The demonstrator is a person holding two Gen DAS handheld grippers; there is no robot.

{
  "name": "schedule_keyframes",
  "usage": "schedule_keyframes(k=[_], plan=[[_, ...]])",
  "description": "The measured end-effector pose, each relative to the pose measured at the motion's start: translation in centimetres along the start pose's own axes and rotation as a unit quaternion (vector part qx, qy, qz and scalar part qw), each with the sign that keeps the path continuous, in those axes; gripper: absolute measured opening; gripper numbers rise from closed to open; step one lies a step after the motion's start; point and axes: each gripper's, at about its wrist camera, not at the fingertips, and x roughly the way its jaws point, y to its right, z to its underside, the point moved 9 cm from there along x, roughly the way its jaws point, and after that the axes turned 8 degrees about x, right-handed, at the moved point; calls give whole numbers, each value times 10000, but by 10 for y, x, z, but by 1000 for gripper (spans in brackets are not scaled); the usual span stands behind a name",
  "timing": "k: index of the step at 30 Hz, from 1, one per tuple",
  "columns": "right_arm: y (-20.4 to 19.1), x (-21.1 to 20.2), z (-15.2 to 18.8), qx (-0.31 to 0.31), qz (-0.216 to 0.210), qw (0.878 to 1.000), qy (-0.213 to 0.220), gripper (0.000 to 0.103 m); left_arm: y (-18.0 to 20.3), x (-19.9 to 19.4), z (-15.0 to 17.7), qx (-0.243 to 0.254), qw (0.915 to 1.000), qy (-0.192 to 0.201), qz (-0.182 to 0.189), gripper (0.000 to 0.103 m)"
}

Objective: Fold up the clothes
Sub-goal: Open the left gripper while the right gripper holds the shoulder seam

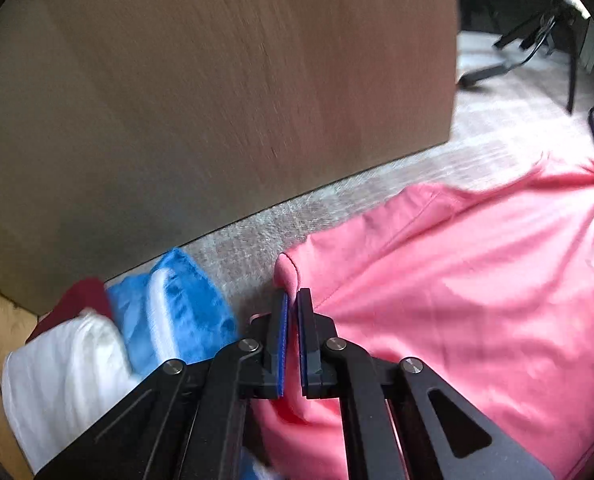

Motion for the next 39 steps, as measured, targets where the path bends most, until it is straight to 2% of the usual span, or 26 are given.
schedule_keyframes(k=[5, 8, 9, 10, 11, 12, 13, 17, 21, 23, 27, 28, 29, 31, 33, 36, 37, 39], plan=[[7, -73, -21, -79, 289, 9971, 701, 3, -4, -73, -7, -46, 9989, 439, -139, 4], [13, -104, -37, -199, 559, 9937, 955, 3, -1, -110, -23, 62, 9971, 710, -274, 4], [17, -110, -45, -239, 681, 9922, 1014, 3, -20, -129, -3, 90, 9964, 754, -370, 4], [20, -112, -50, -254, 740, 9917, 1023, 3, -28, -135, 0, 93, 9959, 792, -417, 4], [24, -112, -57, -253, 809, 9911, 1030, 3, -46, -128, -10, 36, 9959, 812, -403, 4], [29, -109, -63, -264, 898, 9899, 1061, 3, -28, -133, -18, -1, 9958, 827, -405, 4], [31, -105, -68, -291, 953, 9893, 1067, 3, -35, -138, 3, -22, 9956, 830, -426, 4], [48, -54, -73, -316, 1198, 9887, 839, 3, -36, -77, -13, -106, 9971, 599, -464, 4], [52, 2, -58, -521, 1445, 9871, 456, 3, -26, -28, 1, -269, 9991, 215, -232, 6], [52, 20, -52, -670, 1581, 9847, 288, 3, -29, -16, 9, -264, 9992, 4, -309, 9], [55, 44, -41, -850, 1824, 9795, -126, 3, -47, -35, 27, -102, 9985, -88, -539, 14], [58, 46, -42, -809, 1833, 9795, -198, 4, -53, -43, 32, -95, 9981, -73, -602, 18], [61, 47, -43, -756, 1839, 9797, -258, 9, -56, -50, 41, -122, 9983, -106, -565, 22], [59, 39, -47, -663, 1714, 9828, -195, 21, -52, -56, 64, 1, 9987, -287, -416, 22], [55, 26, -51, -588, 1583, 9856, -82, 33, -38, -54, 90, 371, 9969, -522, -460, 22], [44, -2, -58, -516, 1433, 9882, 139, 34, -16, -48, 121, 591, 9948, -752, -352, 24], [40, -11, -60, -492, 1383, 9889, 212, 34, -14, -52, 127, 641, 9944, -735, -407, 24], [29, -42, -61, -442, 1208, 9908, 414, 34, -15, -82, 141, 479, 9975, -492, -193, 24]])
